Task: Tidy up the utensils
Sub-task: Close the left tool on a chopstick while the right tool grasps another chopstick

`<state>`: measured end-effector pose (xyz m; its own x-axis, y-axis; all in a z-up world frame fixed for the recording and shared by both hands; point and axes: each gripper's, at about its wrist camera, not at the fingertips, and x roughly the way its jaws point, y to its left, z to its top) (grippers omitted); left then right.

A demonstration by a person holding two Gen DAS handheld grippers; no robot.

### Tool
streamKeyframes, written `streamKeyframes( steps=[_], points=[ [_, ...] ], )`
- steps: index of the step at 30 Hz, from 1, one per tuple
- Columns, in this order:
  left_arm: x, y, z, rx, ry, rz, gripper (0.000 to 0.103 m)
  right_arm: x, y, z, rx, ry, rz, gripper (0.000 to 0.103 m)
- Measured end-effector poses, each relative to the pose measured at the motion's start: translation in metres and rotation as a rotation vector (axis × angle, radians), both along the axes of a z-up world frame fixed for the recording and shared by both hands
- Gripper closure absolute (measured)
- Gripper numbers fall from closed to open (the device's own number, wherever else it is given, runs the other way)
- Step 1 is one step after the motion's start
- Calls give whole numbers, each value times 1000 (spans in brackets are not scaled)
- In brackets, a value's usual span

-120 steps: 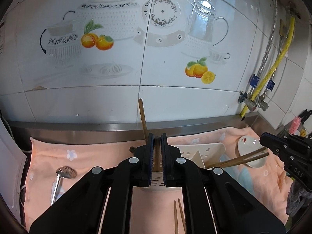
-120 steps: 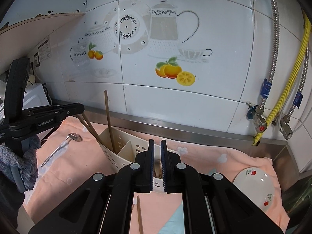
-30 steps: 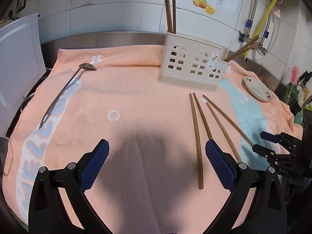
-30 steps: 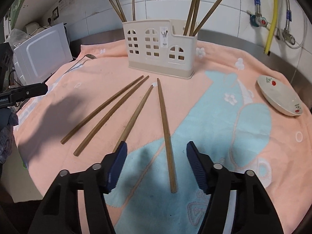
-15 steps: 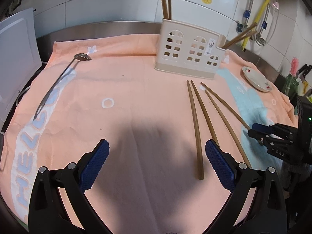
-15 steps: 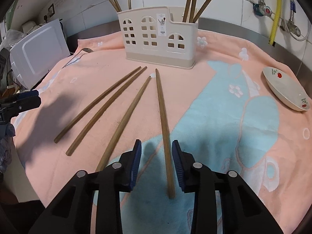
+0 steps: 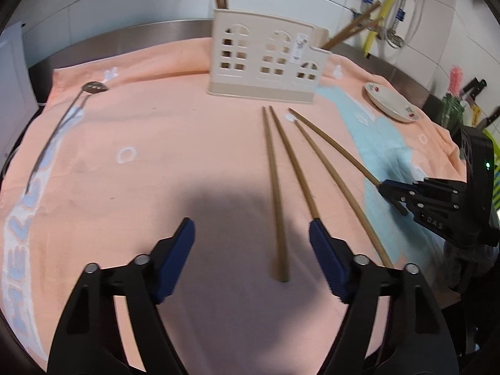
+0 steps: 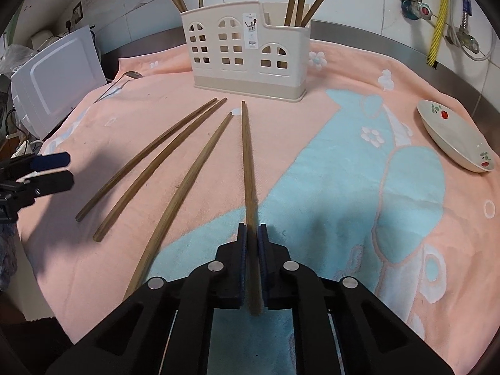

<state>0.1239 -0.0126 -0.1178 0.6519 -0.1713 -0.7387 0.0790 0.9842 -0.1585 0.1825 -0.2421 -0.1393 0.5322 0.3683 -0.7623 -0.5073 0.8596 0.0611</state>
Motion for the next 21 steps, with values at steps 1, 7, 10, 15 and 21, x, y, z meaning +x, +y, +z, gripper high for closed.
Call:
streamKeyframes(
  steps=[1, 7, 10, 15, 21],
  points=[
    [1, -2, -1, -1, 3, -5, 37, 0, 0, 0, 2, 0, -1, 96],
    [11, -17, -11, -13, 33, -51, 65, -1, -2, -1, 14, -2, -7, 96],
    [18, -20, -17, -27, 53, -54, 78, -1, -2, -2, 16, -2, -8, 96],
    [27, -19, -23, -49, 68, -43, 82, -1, -1, -2, 13, -2, -6, 96],
    [33, -23, -26, -49, 73, -43, 86, -2, -1, -2, 17, -7, -10, 95]
  ],
)
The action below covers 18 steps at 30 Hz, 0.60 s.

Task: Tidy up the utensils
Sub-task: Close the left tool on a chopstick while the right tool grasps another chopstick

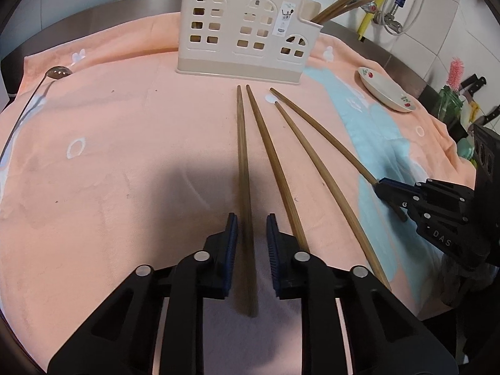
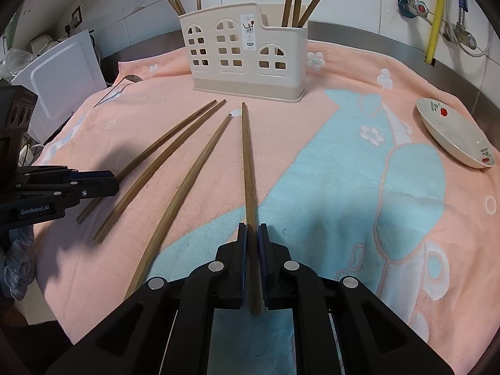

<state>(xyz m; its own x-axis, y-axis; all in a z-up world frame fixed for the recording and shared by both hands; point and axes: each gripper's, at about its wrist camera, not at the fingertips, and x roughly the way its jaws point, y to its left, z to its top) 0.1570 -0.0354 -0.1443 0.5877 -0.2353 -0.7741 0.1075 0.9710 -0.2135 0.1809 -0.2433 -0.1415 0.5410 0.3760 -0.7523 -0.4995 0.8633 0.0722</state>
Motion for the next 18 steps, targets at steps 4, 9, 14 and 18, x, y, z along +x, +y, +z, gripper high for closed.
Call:
streamKeyframes(
  steps=[4, 9, 14, 18],
  points=[
    [1, -2, 0, 26, -1, 15, 93, 0, 0, 0, 4, 0, -5, 96],
    [2, 3, 1, 16, 5, 30, 97, 0, 0, 0, 4, -5, -12, 96],
    [-3, 6, 11, 17, -21, 30, 97, -4, 0, 8, 9, -25, -14, 96],
    [-8, 11, 23, 11, -50, 38, 97, -9, -1, 23, 13, -63, -13, 96]
  ],
)
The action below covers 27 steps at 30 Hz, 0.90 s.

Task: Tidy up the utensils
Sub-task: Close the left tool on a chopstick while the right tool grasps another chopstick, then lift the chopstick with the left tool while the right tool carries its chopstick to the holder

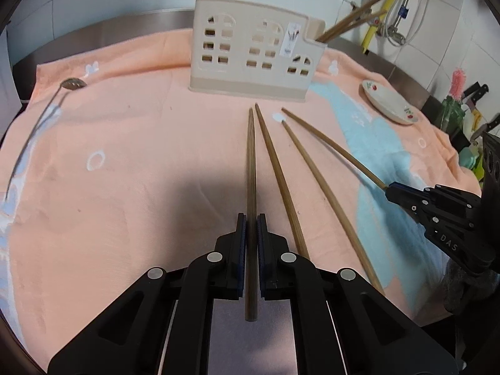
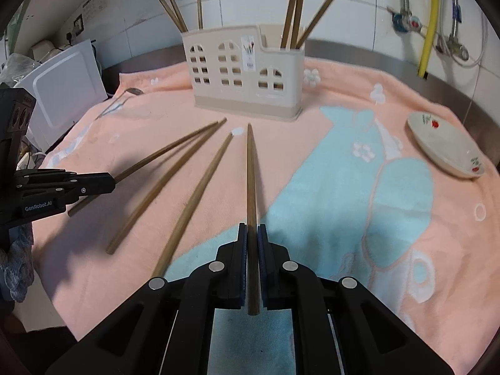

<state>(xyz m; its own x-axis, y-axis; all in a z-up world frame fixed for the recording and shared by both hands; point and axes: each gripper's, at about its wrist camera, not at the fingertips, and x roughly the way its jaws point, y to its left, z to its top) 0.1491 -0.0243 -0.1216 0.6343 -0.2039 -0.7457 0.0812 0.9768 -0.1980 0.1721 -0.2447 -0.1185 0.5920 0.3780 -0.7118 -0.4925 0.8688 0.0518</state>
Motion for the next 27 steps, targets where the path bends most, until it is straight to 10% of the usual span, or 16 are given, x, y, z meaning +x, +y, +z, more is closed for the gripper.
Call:
streamKeyframes(
  steps=[27],
  points=[
    [1, 22, 92, 1, -194, -12, 98, 2, 26, 115, 39, -192, 36, 97]
  ],
)
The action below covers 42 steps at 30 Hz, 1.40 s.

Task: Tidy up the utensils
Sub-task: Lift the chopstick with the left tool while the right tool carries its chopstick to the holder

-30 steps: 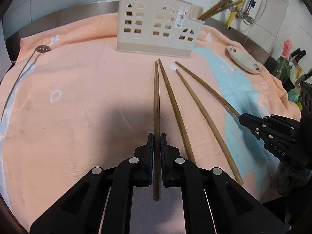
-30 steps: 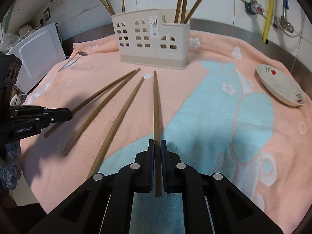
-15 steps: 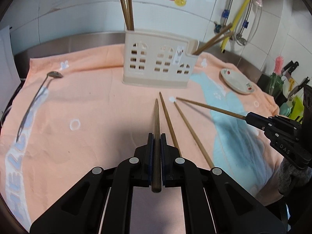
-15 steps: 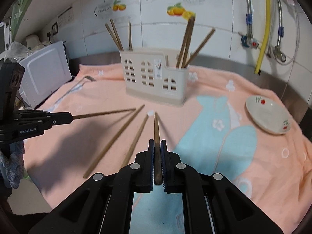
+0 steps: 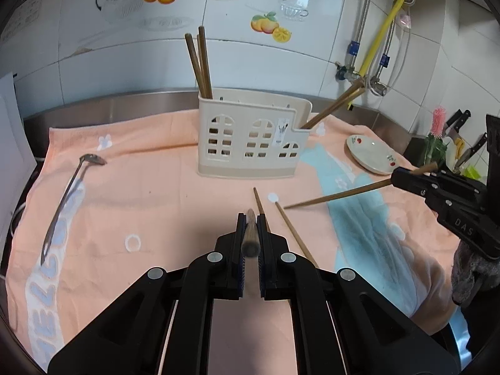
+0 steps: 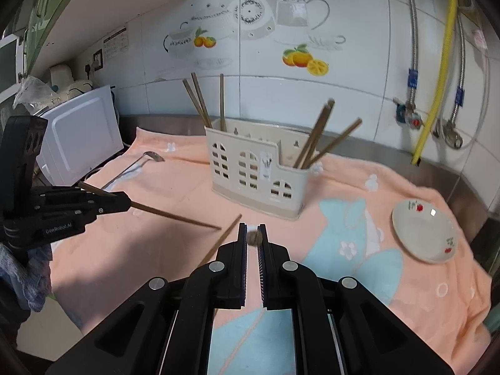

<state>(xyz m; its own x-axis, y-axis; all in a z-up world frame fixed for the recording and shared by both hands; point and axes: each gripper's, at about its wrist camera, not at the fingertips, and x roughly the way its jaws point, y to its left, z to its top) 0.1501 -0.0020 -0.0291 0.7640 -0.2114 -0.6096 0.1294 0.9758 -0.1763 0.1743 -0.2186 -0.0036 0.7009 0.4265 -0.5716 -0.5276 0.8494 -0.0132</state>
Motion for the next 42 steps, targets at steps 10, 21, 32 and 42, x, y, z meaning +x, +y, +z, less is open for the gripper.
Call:
streamKeyframes(
  steps=[10, 21, 32, 42],
  points=[
    [14, -1, 34, 50, -48, -33, 98, 20, 11, 55, 5, -34, 25, 97],
    [37, 1, 89, 59, -128, -57, 98, 58, 10, 117, 68, -87, -6, 97],
    [66, -8, 157, 91, -242, -65, 98, 102, 9, 141, 88, -118, -76, 97],
    [109, -4, 191, 75, -322, -17, 98, 125, 20, 123, 59, -84, -77, 97]
  ],
)
